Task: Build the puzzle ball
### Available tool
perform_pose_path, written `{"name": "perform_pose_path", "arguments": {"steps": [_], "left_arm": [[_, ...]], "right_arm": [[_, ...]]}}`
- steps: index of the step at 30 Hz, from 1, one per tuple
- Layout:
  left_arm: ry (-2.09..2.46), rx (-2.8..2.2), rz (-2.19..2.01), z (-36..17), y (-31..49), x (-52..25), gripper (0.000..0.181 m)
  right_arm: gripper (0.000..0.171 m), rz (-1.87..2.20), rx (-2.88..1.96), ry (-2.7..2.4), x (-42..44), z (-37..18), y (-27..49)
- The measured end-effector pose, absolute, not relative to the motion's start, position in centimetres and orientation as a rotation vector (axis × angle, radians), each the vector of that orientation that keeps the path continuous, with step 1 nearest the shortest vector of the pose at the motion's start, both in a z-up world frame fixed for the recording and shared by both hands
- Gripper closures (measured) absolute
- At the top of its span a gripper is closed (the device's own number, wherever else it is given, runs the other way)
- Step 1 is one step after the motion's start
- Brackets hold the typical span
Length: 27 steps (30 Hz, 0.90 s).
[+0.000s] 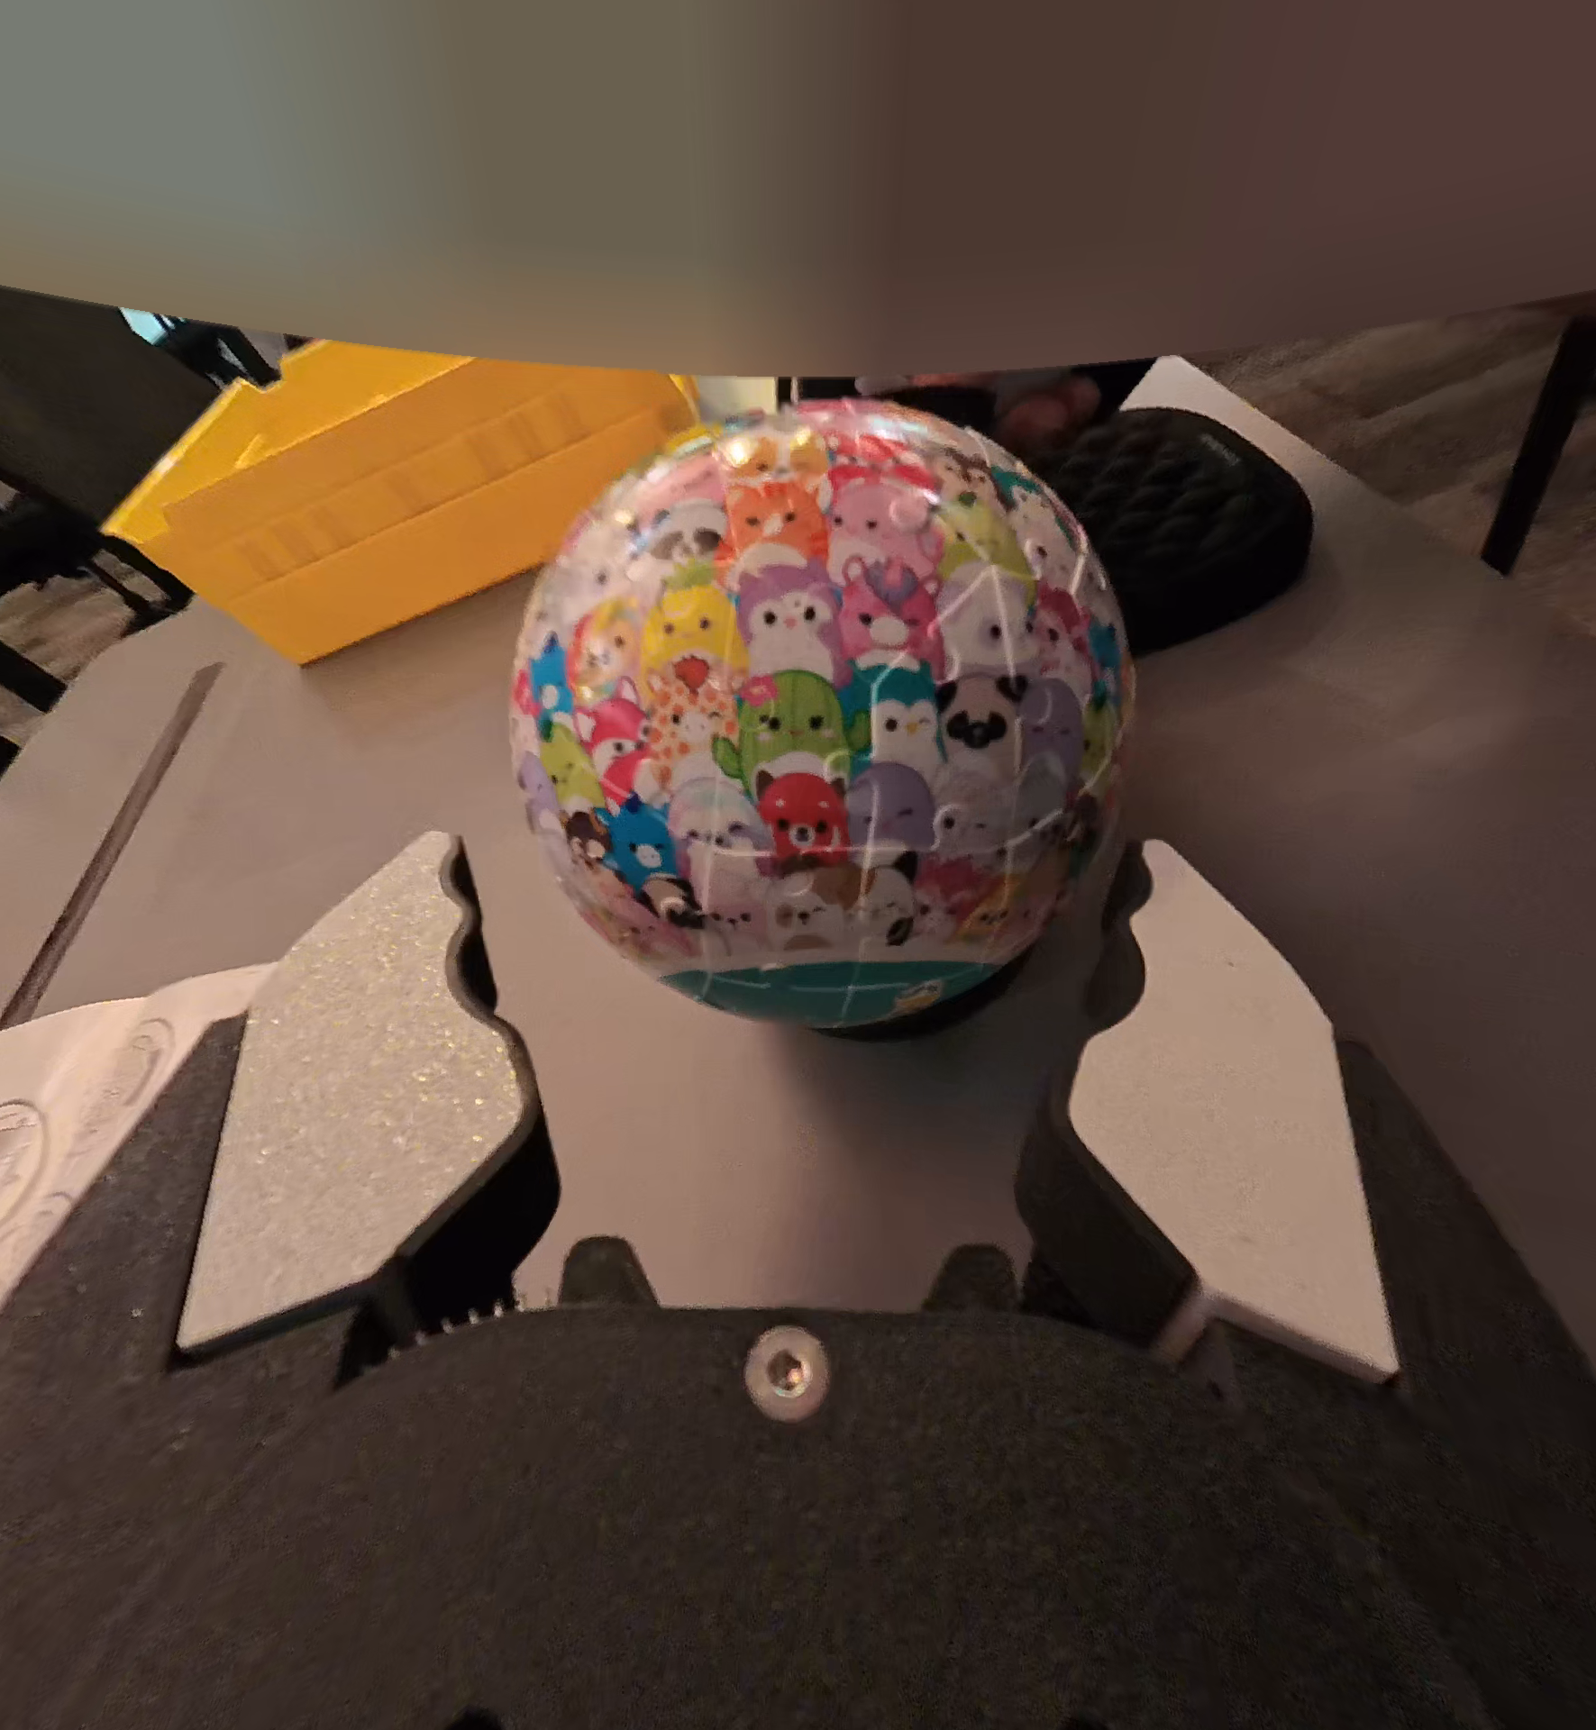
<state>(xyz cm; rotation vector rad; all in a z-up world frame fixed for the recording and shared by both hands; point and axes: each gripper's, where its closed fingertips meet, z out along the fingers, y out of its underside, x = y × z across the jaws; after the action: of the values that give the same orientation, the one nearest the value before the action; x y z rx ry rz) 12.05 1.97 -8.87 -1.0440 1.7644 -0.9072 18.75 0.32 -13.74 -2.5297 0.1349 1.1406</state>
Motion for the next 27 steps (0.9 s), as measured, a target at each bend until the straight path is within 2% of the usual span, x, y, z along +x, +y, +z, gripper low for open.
{"name": "perform_pose_path", "arguments": {"steps": [6, 9, 27], "left_arm": [[1.786, -1.039, -0.88, -10.6, 1.5, 13.1, 0.051], [1.761, -1.022, -0.868, -10.5, 1.8, 13.3, 0.057], [1.791, -1.093, -0.775, -10.3, 2.4, 11.9, 0.059]], "right_arm": [[0.168, 1.136, -2.529, 0.126, 18.8, -13.7, 0.4], [0.168, 1.131, -2.527, 0.121, 18.8, -13.7, 0.4], [0.168, 1.089, -2.475, 0.094, 18.2, -13.1, 1.2]]}}
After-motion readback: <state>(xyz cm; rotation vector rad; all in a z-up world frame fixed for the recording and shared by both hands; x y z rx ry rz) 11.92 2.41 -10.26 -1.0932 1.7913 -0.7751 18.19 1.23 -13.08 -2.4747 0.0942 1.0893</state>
